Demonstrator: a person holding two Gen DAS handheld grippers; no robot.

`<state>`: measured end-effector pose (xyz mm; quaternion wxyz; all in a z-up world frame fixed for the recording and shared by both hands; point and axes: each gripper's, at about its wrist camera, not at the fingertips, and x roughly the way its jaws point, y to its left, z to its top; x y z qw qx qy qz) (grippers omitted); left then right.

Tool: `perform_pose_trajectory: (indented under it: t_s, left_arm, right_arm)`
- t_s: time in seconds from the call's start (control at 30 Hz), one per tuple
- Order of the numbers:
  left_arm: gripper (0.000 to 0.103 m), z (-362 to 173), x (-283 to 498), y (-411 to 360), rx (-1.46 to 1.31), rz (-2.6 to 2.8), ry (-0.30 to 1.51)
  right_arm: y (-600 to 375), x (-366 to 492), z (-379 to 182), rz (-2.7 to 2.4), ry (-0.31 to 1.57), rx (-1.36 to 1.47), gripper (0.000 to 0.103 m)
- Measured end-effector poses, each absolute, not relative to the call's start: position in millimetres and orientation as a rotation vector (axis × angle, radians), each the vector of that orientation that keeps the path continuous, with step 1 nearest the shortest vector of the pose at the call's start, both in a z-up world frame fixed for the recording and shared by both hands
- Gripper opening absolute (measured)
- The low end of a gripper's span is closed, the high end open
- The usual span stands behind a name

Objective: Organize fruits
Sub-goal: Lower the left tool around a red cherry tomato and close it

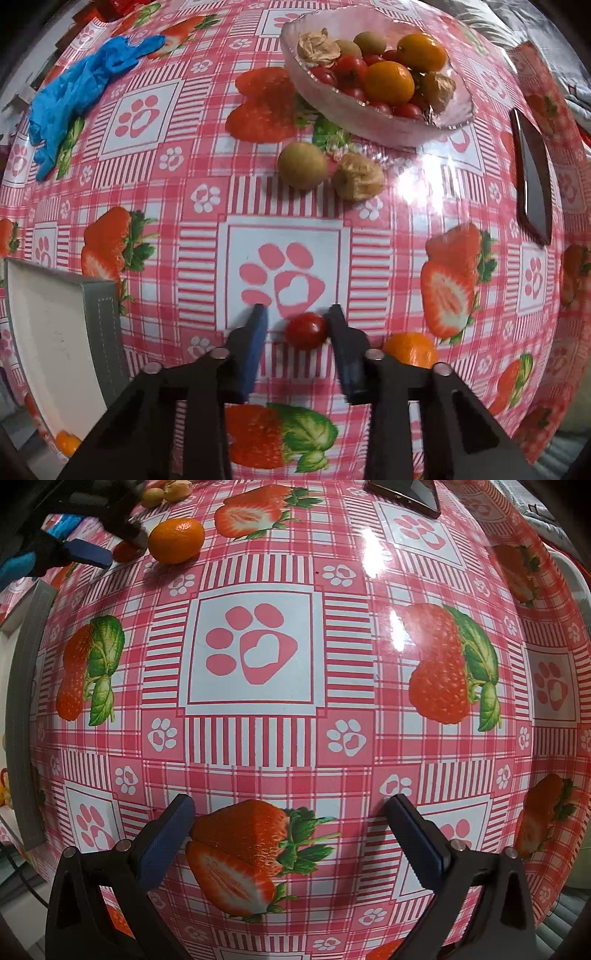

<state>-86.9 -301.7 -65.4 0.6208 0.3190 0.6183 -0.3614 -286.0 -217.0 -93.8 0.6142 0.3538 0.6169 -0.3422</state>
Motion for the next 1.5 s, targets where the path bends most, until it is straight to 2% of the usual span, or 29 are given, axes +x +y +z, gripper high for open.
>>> perform_pose_trajectory:
  t_s: [0.5, 0.57, 0.63, 0.87, 1.13, 1.17, 1.23, 1.3, 1.37, 1.5]
  left_arm:
    - [0.035, -63, -112, -201, 0.804, -0.896, 1.469]
    - [0.076, -57, -106, -198, 0.783, -0.902, 1.435]
    - [0.080, -43, -101, -202, 0.749, -0.908, 1.337]
    - [0.080, -44, -107, -244, 0.860, -0.971, 1.212]
    - [0.079, -54, -97, -291, 0.898, -0.991, 1.185]
    - [0.069, -58, -102, -295, 0.901, -0.994, 1.189]
    - [0.055, -62, -101, -300, 0.920, -1.001, 1.213]
    - [0.052, -64, -97, -304, 0.911, -1.006, 1.214]
    - [0.040, -66, -95, -308, 0.895, -1.027, 1.235]
    - [0.037, -64, -101, -309, 0.899, -1.034, 1.232]
  right_arm:
    - [-215, -286, -93, -0.789, 1.412, 0.806, 0.103]
    - [-215, -286, -93, -0.790, 1.413, 0.807, 0.103]
    - [-215, -286, -93, -0.790, 1.412, 0.807, 0.103]
    - [-214, -286, -93, -0.791, 1.406, 0.803, 0.103]
    - [-214, -286, -93, -0.789, 1.407, 0.801, 0.103]
    - [-214, -286, -93, -0.789, 1.408, 0.802, 0.103]
    - [-214, -287, -93, -0.788, 1.410, 0.804, 0.103]
    - [-215, -287, -93, -0.786, 1.413, 0.805, 0.103]
    - [-215, -286, -93, -0.786, 1.413, 0.804, 0.103]
    - [-215, -286, -93, -0.786, 1.413, 0.804, 0.103]
